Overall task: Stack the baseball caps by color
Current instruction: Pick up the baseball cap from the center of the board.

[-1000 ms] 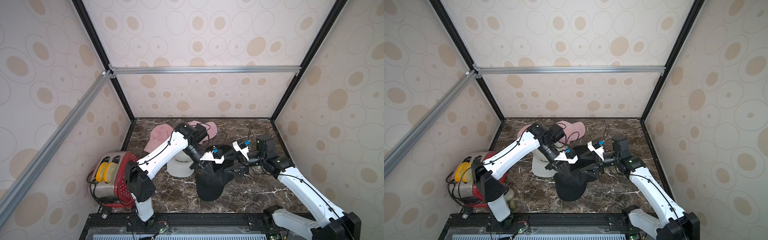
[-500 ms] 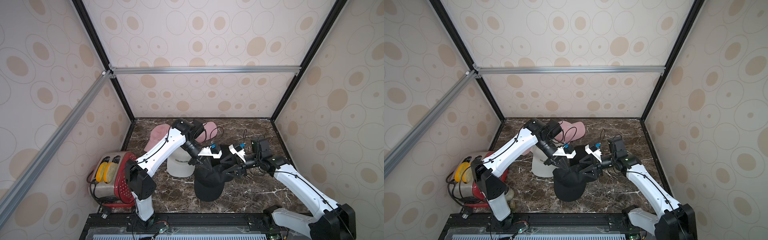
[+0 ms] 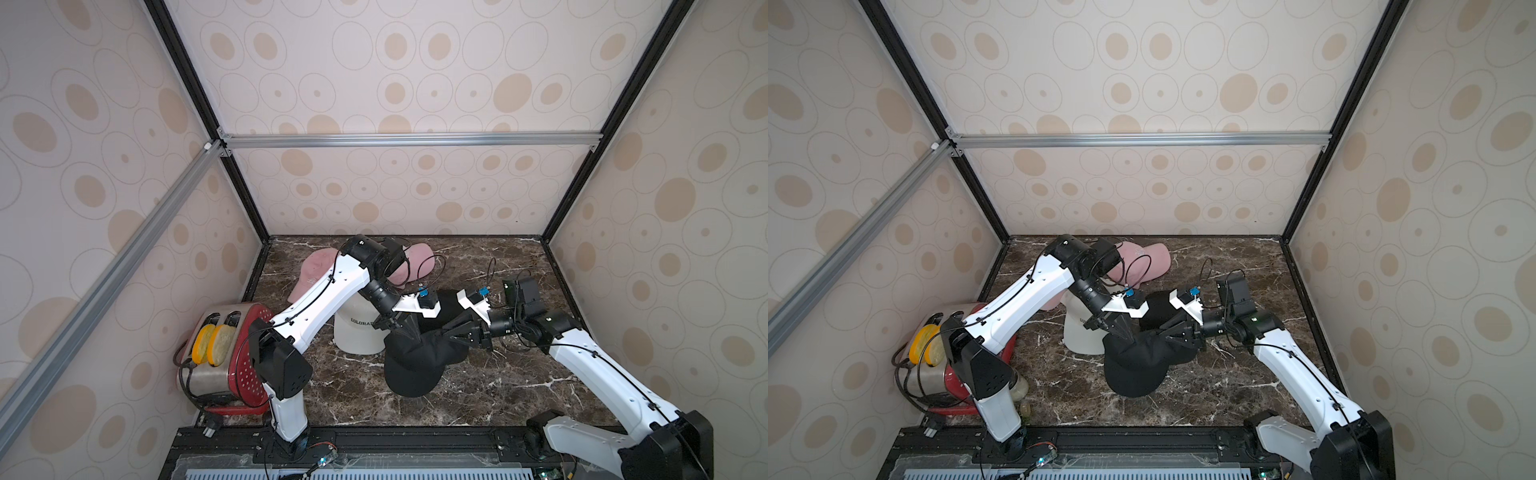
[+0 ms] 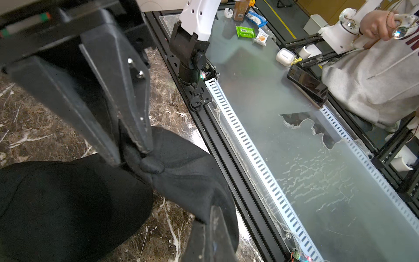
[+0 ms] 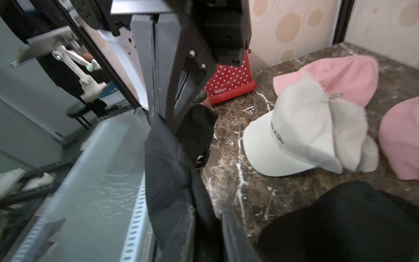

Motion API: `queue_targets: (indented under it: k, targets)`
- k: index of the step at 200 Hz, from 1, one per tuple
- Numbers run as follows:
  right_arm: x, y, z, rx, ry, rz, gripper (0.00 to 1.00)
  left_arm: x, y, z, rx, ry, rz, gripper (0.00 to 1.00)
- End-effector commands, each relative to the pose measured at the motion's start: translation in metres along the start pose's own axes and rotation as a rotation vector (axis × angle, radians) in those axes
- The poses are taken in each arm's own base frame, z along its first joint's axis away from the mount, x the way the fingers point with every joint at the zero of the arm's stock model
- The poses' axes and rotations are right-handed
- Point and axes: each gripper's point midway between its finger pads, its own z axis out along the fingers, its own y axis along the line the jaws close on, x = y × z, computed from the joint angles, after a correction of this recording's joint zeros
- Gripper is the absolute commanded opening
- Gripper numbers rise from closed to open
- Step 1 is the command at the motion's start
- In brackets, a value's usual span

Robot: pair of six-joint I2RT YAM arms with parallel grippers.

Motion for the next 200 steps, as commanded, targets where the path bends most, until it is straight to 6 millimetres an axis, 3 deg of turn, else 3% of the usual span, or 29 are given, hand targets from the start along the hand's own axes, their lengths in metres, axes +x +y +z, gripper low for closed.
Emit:
queue_targets:
  k: [1, 5, 38, 69, 110, 130, 164, 200]
  targets:
    - [-0.010, 0.000, -0.006, 0.054, 0.004, -0.048, 0.04, 0.000, 0.006, -0.001, -0.011, -0.016, -0.034, 0.00]
    - [-0.010, -0.001, -0.007, 0.067, 0.005, -0.052, 0.00, 0.000, 0.009, -0.001, -0.018, -0.020, -0.044, 0.00]
    - [-0.009, -0.016, -0.016, 0.224, 0.005, 0.021, 0.00, -0.013, 0.042, 0.006, -0.078, -0.138, -0.134, 0.00]
    - [0.001, -0.017, -0.028, 0.330, 0.033, 0.142, 0.00, -0.016, 0.074, 0.016, -0.118, -0.246, -0.229, 0.00]
    - [0.019, -0.053, -0.048, 0.572, 0.104, 0.236, 0.00, -0.007, 0.130, 0.017, -0.331, -0.282, -0.345, 0.00]
    - [0.030, -0.073, -0.048, 0.624, 0.158, 0.291, 0.00, 0.010, 0.158, 0.014, -0.480, -0.248, -0.418, 0.00]
    - [0.039, -0.095, -0.040, 0.609, 0.196, 0.365, 0.00, 0.036, 0.164, 0.023, -0.518, -0.178, -0.491, 0.00]
    - [0.048, -0.104, -0.038, 0.618, 0.224, 0.400, 0.00, 0.044, 0.162, 0.031, -0.487, -0.169, -0.542, 0.00]
